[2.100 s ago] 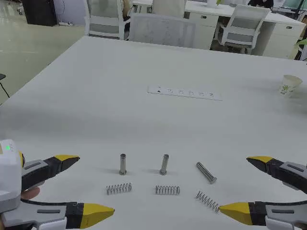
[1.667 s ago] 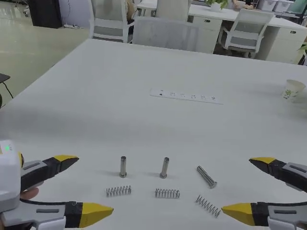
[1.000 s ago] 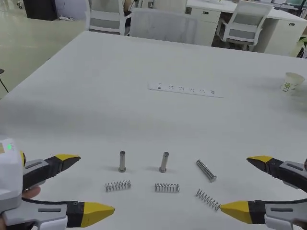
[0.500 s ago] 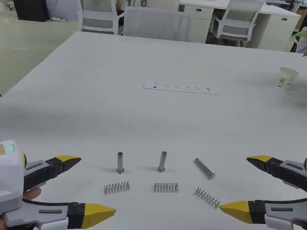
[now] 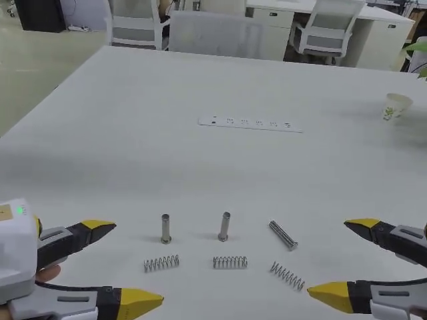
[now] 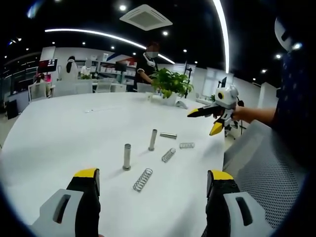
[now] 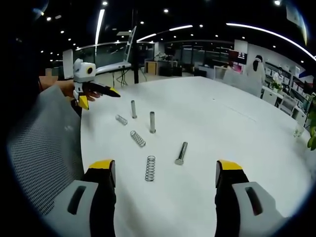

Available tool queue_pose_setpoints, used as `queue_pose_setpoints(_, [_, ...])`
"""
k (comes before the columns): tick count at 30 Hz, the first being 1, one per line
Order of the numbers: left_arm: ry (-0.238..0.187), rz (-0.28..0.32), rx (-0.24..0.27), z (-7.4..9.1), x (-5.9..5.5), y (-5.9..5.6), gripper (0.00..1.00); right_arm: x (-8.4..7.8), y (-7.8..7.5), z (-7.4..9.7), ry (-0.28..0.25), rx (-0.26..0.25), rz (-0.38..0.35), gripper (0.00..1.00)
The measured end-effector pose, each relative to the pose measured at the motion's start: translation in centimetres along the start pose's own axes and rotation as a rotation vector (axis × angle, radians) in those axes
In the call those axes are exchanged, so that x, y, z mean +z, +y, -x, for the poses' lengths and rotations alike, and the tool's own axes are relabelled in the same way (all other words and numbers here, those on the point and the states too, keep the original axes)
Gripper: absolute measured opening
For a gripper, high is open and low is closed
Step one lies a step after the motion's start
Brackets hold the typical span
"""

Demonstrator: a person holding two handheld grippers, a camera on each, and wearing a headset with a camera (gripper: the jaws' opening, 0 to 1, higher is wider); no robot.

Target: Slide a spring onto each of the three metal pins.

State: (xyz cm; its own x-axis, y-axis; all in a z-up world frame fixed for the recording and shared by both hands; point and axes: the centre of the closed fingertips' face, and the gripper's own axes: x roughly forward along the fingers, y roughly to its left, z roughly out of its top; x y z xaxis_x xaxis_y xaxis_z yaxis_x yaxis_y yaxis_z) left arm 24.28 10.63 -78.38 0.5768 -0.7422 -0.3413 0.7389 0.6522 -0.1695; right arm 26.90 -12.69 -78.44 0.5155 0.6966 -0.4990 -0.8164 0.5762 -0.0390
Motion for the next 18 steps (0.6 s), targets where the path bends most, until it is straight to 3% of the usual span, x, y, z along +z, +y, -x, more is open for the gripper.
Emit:
queue_pose_setpoints(12, [-0.003, 0.001, 0.016, 0.2, 0.1, 0.0, 0.86, 0.2, -0.1, -0.3, -0.002, 0.011, 0.003, 0.82])
queue_pose_setpoints(18, [-0.005, 0.002, 0.022, 0.2, 0.1, -0.1, 0.86, 1.1, -0.5, -0.8, -0.006, 0.014, 0.011, 0.79])
